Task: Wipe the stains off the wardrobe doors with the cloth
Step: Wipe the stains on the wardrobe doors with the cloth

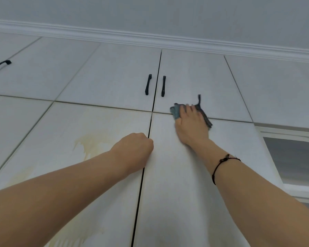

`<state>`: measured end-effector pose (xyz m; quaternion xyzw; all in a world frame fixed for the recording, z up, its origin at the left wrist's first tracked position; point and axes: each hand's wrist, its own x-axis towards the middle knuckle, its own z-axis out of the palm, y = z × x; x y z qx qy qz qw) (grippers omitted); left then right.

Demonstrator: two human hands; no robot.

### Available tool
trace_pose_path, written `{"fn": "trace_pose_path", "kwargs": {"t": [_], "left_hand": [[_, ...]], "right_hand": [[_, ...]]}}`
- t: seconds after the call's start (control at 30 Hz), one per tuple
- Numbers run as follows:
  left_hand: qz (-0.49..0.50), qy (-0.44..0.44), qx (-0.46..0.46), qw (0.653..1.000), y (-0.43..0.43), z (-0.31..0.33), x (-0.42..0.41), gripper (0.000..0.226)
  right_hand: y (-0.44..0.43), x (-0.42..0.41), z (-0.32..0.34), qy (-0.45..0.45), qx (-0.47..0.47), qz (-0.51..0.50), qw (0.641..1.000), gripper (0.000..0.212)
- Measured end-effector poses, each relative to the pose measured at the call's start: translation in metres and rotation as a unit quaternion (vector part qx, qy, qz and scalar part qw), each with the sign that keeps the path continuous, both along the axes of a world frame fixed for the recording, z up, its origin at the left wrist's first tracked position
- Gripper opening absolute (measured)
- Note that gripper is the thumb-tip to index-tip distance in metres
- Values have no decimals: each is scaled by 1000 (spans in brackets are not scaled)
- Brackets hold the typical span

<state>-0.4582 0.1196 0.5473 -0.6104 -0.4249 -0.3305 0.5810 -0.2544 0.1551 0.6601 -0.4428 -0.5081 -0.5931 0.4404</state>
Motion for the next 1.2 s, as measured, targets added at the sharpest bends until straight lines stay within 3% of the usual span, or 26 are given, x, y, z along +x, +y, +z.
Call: {"fn": "trace_pose_path", "kwargs": {"t": [0.03, 0.07, 0.13, 0.2, 0.23, 0.27, 0.33, 0.37, 0.47, 0.5, 0.63, 0.73, 0.87, 1.0, 1.07, 1.2], "left_hand": [[-4, -2, -3, 1000, 0, 1, 1, 24], [-3, 0, 0, 1000, -1, 2, 1, 23], [-4, 10, 11, 1000, -1, 1, 1, 22], [-12, 15, 19, 1000, 4, 0, 0, 24], [-8, 13, 21, 1000, 7, 0, -2, 26], [-2, 12, 21, 1000, 9, -1, -2, 30], [3, 11, 15, 1000, 11, -1, -2, 37], [3, 10, 13, 1000, 9, -1, -2, 36], [-12, 5, 12, 1000, 2, -2, 0, 27], [-8, 3, 12, 1000, 2, -3, 0, 25], [4, -5, -8, 1000, -3, -3, 2, 11], [-5, -5, -7, 1000, -3, -2, 2, 13], [-10, -21, 1, 1000, 1, -4, 2, 15], [-31, -19, -2, 999, 0, -6, 4, 19], [-15, -14, -1, 1000, 2, -5, 2, 18], [-3, -19, -12, 1000, -1, -4, 4, 14]], "right_hand": [[1, 9, -1, 72, 10, -5, 997, 56], [0, 4, -5, 85, 14, -4, 996, 59], [4, -29, -23, -68, -18, 20, 997, 63], [7, -46, -37, -244, -83, 28, 966, 66], [2, -46, -30, -272, -90, 27, 958, 65], [-2, -42, -17, -233, -81, 40, 968, 62], [-4, -41, -4, -57, -62, 59, 995, 58], [-2, -50, -6, -34, -61, 52, 996, 58], [3, -78, -22, -235, -97, 33, 967, 54], [2, -76, -18, -265, -110, 28, 957, 54], [-5, -71, 0, -157, -51, 33, 986, 54], [0, -77, -14, -244, -93, 40, 965, 54], [-8, -77, 9, -119, -86, 70, 987, 54], [-8, -68, -36, -305, -117, 76, 942, 48], [-13, -46, -17, -271, -115, 92, 951, 46], [-6, -42, 23, -97, -78, 76, 989, 50]]}}
